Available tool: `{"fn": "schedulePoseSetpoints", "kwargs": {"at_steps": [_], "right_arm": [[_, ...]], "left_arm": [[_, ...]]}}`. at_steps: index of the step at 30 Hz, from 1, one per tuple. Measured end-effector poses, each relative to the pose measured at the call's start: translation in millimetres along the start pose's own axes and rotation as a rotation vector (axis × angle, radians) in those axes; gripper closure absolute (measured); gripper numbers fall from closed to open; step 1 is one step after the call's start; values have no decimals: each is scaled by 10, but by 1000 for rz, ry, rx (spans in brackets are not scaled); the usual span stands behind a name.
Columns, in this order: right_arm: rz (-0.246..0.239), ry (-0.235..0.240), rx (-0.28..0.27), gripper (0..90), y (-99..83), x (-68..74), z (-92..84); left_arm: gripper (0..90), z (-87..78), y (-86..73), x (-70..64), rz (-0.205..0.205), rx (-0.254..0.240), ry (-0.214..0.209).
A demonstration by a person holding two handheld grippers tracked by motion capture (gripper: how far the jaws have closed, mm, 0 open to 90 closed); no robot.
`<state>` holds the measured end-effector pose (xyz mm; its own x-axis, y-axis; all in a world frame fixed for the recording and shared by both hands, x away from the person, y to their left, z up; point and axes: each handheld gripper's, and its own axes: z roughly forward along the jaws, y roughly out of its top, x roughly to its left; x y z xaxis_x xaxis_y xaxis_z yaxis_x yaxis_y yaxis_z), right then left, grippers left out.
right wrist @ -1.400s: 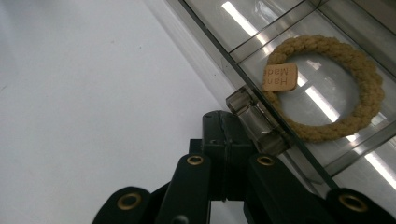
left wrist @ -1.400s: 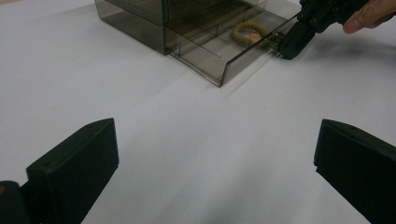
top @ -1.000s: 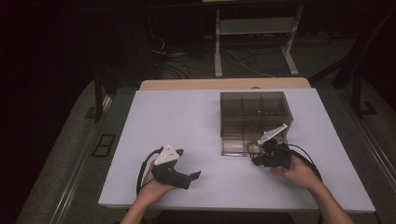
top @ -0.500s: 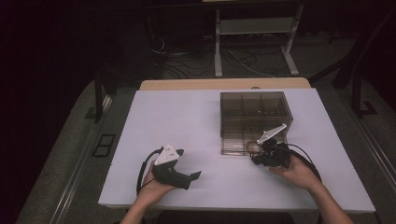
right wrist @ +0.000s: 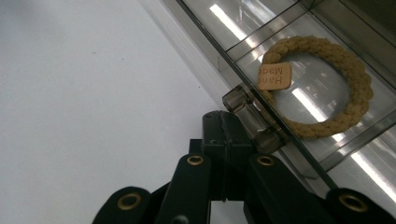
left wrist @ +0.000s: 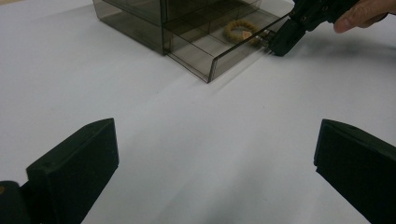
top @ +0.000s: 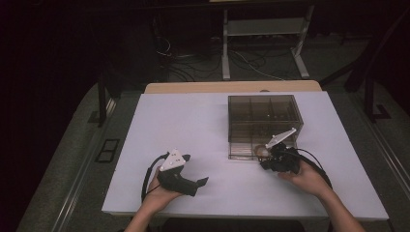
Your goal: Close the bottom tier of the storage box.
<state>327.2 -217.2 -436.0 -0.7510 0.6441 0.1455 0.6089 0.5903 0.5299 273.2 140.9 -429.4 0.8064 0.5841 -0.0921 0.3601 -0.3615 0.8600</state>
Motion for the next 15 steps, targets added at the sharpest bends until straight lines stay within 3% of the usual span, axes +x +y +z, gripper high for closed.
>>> {"fn": "schedulePoseSetpoints", "kwargs": {"at_steps": [15], "right_arm": [[6, -18, -6, 887, 14, -17, 8]], "left_arm": [[0, 2, 1, -3, 3, 2, -2]]}}
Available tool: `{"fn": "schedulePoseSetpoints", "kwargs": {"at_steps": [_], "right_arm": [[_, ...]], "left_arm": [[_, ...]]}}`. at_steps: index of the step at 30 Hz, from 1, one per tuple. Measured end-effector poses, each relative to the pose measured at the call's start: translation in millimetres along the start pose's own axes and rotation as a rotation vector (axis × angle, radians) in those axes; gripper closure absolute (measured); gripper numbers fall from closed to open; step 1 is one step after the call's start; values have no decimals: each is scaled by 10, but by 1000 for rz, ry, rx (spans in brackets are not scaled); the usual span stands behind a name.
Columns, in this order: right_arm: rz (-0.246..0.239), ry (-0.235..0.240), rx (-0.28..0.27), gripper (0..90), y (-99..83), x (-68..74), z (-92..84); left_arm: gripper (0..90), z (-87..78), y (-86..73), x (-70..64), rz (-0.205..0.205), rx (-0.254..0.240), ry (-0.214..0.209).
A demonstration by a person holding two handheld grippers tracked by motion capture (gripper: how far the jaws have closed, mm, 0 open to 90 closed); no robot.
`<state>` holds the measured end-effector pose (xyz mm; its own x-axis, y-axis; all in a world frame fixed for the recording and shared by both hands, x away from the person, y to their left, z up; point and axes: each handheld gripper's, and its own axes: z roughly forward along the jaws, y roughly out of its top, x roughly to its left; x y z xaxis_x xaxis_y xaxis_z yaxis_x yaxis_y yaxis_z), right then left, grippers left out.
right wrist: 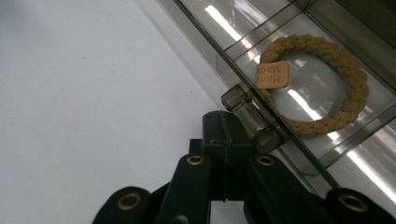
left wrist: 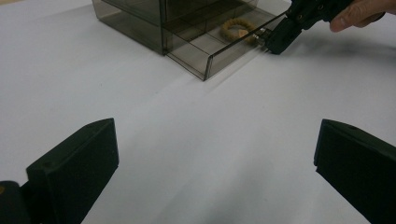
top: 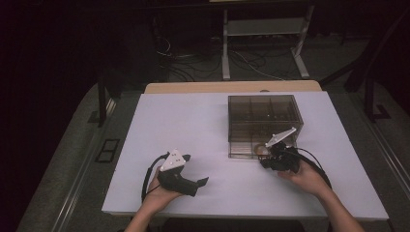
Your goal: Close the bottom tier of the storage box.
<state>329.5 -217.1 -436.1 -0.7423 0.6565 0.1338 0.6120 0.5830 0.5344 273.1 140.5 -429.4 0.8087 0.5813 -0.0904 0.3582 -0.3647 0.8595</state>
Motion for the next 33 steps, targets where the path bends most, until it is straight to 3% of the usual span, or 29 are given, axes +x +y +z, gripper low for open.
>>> {"fn": "schedulePoseSetpoints", "kwargs": {"at_steps": [33], "right_arm": [[34, -45, -40, 887, 32, -106, 30]], "left_arm": [[0, 11, -3, 1, 1, 3, -2]]}}
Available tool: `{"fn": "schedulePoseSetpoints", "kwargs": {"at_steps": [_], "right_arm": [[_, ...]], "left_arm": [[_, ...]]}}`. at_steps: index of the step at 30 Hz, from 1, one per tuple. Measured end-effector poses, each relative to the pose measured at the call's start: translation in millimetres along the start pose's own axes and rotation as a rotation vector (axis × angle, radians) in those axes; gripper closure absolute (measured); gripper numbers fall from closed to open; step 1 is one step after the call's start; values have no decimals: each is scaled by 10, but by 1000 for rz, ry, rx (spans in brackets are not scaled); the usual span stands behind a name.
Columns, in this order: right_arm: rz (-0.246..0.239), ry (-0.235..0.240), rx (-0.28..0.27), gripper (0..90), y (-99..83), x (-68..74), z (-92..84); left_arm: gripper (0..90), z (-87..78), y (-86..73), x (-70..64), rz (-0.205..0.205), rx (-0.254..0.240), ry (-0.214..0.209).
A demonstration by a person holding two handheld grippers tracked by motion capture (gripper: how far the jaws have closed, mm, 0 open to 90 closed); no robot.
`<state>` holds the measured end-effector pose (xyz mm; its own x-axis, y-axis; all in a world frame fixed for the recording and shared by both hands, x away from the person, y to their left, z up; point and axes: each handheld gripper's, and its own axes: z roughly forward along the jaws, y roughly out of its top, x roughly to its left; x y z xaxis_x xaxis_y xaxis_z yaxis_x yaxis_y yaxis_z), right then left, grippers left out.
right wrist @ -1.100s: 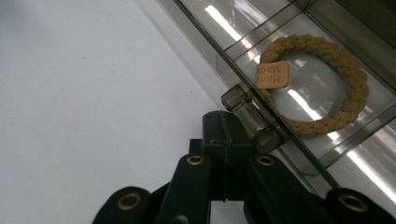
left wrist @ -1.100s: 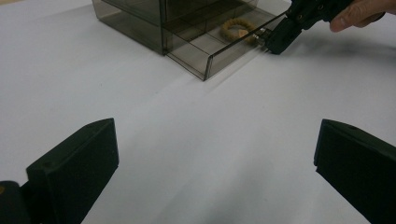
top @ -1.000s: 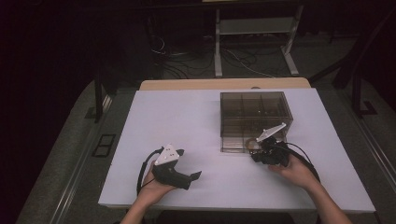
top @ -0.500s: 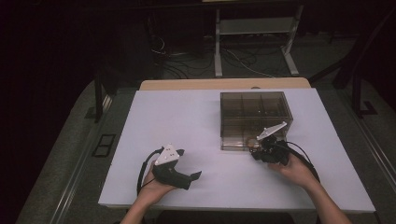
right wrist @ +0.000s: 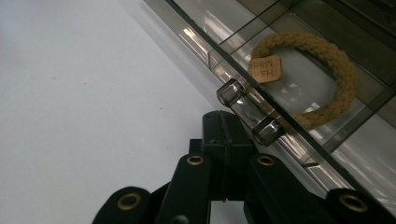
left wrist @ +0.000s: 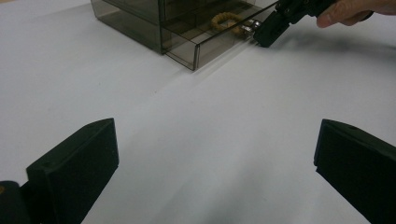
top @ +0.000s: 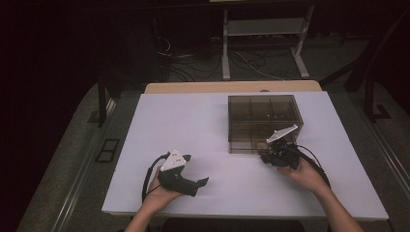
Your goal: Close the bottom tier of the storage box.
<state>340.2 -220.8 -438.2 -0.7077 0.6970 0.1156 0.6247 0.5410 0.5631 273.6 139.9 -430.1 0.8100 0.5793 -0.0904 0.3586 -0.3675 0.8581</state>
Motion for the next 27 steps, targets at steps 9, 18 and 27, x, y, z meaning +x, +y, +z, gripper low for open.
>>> {"fn": "schedulePoseSetpoints", "kwargs": {"at_steps": [9, 18, 27], "right_arm": [[12, -12, -15, 887, 7, -48, 7], [33, -29, -28, 886, 11, -99, 8], [33, -47, -44, 886, 22, -124, 31]], "left_arm": [[0, 3, 0, 1, 0, 2, 1], [0, 3, -1, -1, -1, 3, 1], [0, 8, -2, 2, 1, 5, 0]]}}
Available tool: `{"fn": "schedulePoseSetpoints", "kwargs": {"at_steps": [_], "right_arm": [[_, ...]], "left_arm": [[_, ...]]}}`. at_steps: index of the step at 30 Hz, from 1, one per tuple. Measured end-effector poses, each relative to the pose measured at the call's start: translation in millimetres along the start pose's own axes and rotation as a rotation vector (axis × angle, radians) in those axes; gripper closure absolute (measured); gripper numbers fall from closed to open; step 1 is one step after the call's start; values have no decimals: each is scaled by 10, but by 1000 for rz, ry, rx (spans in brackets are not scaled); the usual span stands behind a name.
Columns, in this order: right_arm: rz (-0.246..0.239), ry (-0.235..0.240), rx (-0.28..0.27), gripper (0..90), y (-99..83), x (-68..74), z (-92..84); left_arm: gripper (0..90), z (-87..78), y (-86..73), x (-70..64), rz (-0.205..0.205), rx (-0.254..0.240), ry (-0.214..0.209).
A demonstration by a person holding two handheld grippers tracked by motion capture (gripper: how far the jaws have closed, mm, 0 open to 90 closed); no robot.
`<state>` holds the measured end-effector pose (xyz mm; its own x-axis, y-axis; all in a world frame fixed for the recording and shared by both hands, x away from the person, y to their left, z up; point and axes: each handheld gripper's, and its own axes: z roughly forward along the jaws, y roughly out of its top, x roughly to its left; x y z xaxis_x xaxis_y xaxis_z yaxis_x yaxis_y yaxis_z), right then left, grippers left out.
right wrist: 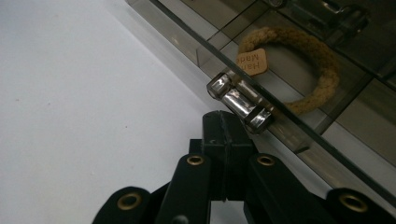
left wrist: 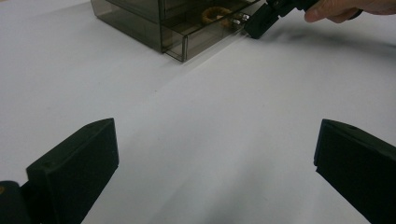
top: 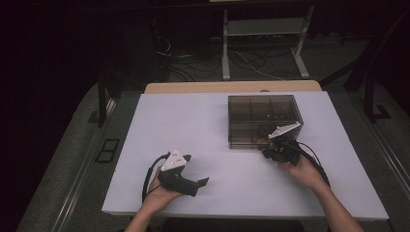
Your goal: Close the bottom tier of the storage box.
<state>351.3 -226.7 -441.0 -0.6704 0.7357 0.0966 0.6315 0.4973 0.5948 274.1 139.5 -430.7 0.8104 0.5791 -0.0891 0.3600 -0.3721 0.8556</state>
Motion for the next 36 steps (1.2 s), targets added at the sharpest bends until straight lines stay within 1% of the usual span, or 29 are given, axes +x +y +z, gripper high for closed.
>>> {"fn": "schedulePoseSetpoints", "kwargs": {"at_steps": [6, 16, 25, 26, 31, 36], "right_arm": [[2, -12, -7, 886, 5, -14, 8], [9, -33, -20, 886, 11, -35, 15], [21, -43, -35, 887, 46, -62, 51], [16, -45, -37, 886, 52, -65, 60], [9, -64, -48, 886, 92, -60, 98], [14, -87, -57, 887, 120, -78, 117]], "left_arm": [[0, -1, -1, 3, 3, 0, 1], [0, 5, -2, -1, -3, -2, 1], [0, 5, -1, 1, -1, 1, 1], [0, 4, -1, 1, -2, 1, 1], [0, -5, -4, 6, -3, -2, 3], [0, -4, -4, 3, -6, -5, 4]]}}
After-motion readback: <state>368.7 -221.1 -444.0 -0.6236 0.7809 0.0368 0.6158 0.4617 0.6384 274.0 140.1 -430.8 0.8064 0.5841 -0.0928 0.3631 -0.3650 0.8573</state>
